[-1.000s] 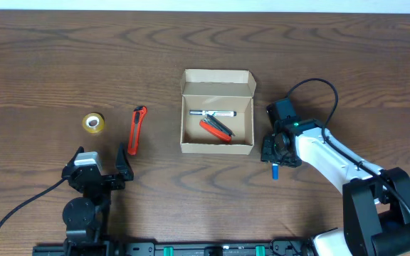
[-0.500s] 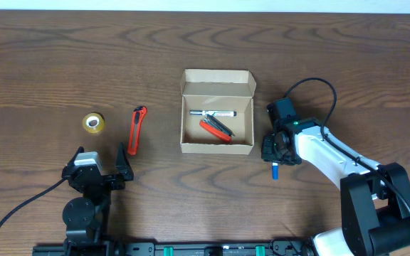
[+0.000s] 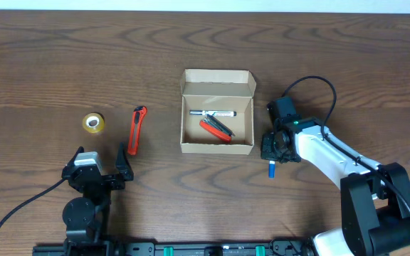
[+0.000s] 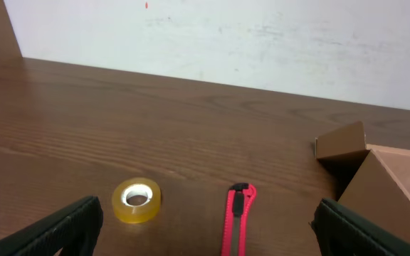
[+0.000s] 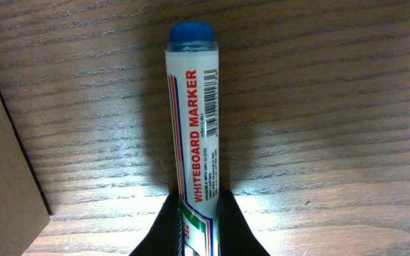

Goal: Pack container
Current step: 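Lower the right gripper and grasp the blue-capped whiteboard marker, then carry the blue-capped marker into the box and release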

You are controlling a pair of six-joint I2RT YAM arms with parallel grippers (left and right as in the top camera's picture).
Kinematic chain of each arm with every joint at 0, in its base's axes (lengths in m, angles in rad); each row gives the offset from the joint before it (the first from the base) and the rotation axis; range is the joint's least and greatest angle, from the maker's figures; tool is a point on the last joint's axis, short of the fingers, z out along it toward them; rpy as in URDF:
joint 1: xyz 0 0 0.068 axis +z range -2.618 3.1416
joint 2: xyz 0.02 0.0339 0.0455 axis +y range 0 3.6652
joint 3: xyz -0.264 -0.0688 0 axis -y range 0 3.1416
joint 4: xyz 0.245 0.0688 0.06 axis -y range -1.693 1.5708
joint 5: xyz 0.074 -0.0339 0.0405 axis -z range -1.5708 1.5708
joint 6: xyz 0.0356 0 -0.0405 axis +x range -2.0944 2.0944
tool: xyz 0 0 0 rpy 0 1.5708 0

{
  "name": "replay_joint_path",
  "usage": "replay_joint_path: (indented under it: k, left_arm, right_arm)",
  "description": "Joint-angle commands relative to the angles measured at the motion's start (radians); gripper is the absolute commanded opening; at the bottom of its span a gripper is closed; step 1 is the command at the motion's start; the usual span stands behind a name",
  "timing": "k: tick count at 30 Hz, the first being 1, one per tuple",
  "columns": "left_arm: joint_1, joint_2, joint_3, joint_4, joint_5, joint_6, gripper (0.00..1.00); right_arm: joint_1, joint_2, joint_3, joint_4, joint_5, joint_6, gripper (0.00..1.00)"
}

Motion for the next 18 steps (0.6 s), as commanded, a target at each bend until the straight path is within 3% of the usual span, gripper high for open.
replay_joint_path:
  k: [1, 8, 18]
  left_arm:
    - [-0.004, -0.006, -0.028, -0.023, 0.000, -0.008, 0.95]
    - [-0.004, -0.006, -0.028, -0.023, 0.000, -0.008, 0.95]
    - [-0.004, -0.006, -0.028, -0.023, 0.000, -0.008, 0.95]
  right_arm:
    - [-0.009, 0.027, -0.010, 0.021, 0.000, -0.005, 0.01]
    - [-0.009, 0.008, 0.089, 0.015, 0.000, -0.080, 0.01]
    - [-0.009, -0.028, 0.386, 0.023, -0.043, -0.410, 0.01]
